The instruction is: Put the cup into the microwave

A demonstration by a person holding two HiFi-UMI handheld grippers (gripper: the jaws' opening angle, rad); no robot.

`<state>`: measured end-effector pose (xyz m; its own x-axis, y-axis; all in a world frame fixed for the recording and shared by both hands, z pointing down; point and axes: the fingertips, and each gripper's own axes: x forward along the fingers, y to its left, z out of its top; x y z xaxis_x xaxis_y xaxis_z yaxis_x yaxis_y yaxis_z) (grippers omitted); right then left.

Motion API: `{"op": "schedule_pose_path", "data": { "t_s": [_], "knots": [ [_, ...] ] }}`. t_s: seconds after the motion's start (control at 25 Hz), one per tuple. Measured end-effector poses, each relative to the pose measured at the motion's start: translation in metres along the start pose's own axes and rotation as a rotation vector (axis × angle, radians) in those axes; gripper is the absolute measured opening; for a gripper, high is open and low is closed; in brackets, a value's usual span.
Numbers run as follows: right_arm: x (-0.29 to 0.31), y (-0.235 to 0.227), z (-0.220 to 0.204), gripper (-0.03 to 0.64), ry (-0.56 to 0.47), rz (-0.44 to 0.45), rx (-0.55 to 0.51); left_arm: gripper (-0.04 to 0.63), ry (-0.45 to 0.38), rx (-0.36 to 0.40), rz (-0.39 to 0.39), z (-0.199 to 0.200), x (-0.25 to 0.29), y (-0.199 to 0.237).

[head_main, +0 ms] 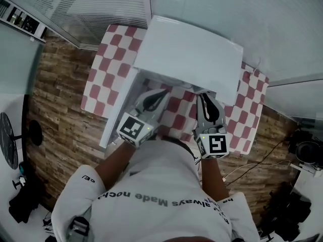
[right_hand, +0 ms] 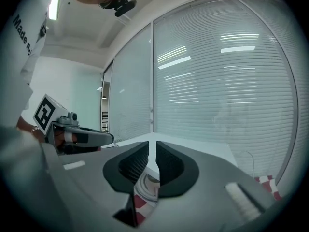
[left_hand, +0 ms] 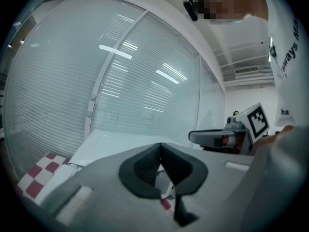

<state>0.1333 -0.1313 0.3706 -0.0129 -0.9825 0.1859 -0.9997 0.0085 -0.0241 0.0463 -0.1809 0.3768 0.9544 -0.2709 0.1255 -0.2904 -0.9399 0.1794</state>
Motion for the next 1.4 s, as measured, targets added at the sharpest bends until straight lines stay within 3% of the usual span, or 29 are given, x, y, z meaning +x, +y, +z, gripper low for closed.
{"op": "schedule_pose_path", "data": {
  "t_s": [0.64, 1.4],
  "knots": [
    [-0.049, 0.031, 0.107, 0.044, -0.087, 0.080, -0.036, 0.003, -0.061, 0.034, -0.079, 0.084, -0.029, -0.049],
    [-0.073, 0.040, 0.142, 0.044, -0.127, 0.081, -0.078, 0.003, -0.106, 0.055, -0.058, 0.120, -0.044, -0.055]
  ]
}}
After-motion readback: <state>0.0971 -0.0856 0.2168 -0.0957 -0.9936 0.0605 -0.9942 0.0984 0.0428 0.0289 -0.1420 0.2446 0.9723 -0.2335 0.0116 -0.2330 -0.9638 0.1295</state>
